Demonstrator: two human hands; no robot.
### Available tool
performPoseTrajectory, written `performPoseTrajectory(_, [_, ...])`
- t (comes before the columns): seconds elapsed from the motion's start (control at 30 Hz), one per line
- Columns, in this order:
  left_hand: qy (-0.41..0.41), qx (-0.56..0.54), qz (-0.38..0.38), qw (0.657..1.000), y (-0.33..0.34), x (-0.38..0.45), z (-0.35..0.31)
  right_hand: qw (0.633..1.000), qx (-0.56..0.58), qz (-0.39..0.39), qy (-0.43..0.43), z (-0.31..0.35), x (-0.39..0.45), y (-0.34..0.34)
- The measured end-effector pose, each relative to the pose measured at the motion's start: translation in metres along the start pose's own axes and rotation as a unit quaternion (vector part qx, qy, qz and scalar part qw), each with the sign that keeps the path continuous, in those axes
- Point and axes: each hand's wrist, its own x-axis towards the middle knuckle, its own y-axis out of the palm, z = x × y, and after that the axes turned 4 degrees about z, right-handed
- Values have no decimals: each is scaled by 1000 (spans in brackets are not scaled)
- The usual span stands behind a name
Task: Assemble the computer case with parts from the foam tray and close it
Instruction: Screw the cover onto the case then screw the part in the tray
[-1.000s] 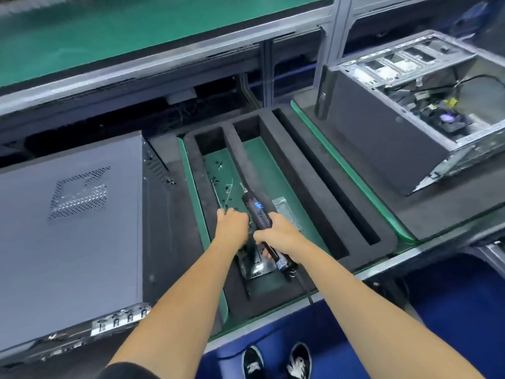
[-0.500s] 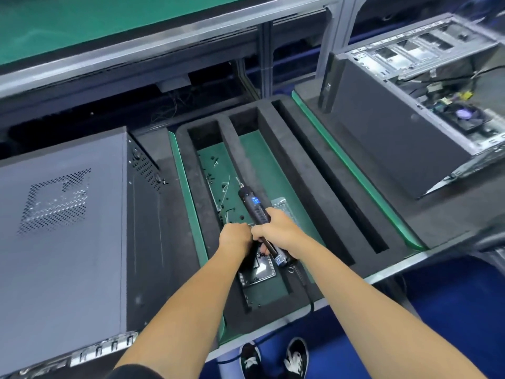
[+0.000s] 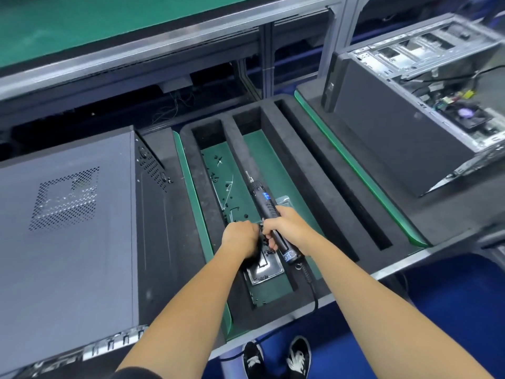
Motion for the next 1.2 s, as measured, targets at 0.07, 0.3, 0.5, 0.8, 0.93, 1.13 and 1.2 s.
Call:
performPoseTrajectory(0.07, [0, -12, -4, 1000, -1, 0, 1, 1000, 4, -3, 0, 0, 0, 1])
performPoseTrajectory(0.3, [4, -29, -3, 1000, -2, -1, 1, 1000, 9, -10, -5, -3, 0, 2])
performPoseTrajectory(0.5, [-8, 28, 25, 999, 5, 2, -2, 1000, 9, -8, -11, -3, -1, 1])
performPoseTrajectory(0.8, [8, 17, 6, 1000, 6, 0, -2, 1000, 14, 0, -13, -3, 0, 1])
performPoseTrajectory(0.93, [3, -12, 8, 1000, 5, 0, -2, 1000, 16, -2, -12, -4, 1, 0])
performPoseTrajectory(1.13, [-10, -126, -31, 992, 1, -4, 0, 1000, 16, 2, -9, -3, 1, -1])
performPoseTrajectory(1.2, [-19, -163, -46, 985, -1, -3, 2, 1000, 16, 4, -10, -3, 0, -2])
